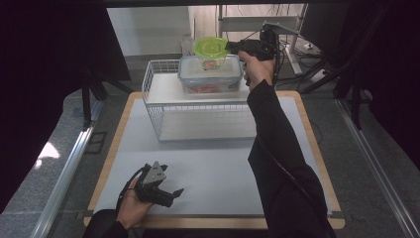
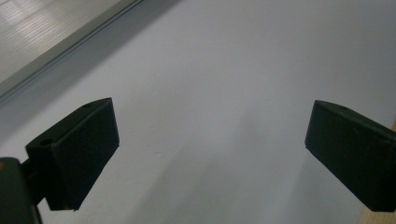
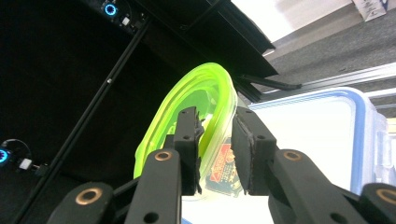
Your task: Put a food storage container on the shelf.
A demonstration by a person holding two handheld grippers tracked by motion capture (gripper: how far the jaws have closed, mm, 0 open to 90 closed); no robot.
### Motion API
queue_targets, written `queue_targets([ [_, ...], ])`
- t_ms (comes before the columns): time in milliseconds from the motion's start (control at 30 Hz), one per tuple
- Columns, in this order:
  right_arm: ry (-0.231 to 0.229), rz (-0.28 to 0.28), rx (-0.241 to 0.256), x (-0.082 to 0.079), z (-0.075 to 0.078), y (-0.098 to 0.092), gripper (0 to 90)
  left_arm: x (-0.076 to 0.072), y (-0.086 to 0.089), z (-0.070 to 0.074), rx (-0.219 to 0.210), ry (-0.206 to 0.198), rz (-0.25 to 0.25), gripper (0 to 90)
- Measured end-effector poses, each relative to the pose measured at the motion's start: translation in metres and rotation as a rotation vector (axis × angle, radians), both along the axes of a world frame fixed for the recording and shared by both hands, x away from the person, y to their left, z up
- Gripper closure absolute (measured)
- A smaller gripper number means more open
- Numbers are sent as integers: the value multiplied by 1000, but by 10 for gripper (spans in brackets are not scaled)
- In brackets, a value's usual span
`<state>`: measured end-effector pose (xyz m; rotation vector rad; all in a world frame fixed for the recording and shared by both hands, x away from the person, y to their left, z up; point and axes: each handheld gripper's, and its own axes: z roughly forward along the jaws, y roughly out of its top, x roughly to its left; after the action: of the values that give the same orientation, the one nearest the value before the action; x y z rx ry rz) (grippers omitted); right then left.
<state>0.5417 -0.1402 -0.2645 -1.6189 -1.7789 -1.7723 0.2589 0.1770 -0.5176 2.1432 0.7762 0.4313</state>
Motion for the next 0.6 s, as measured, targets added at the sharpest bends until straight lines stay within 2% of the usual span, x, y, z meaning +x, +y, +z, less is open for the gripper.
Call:
queue_targets([
  [167,-22,8,-23,-2,0,-2,594,0,-1,0,4,0,-1,28],
  [300,-58,24,-29,-6,-1,-8,492,0,-1,0,5,-1,-2,28],
  [433,-95,37,-71,-11,-1,-15,398,0,-1,0,3,-3,0,28],
  [600,-123,71,-103,-22,-5,-22,379,0,0,1,-20,-3,-8,27],
])
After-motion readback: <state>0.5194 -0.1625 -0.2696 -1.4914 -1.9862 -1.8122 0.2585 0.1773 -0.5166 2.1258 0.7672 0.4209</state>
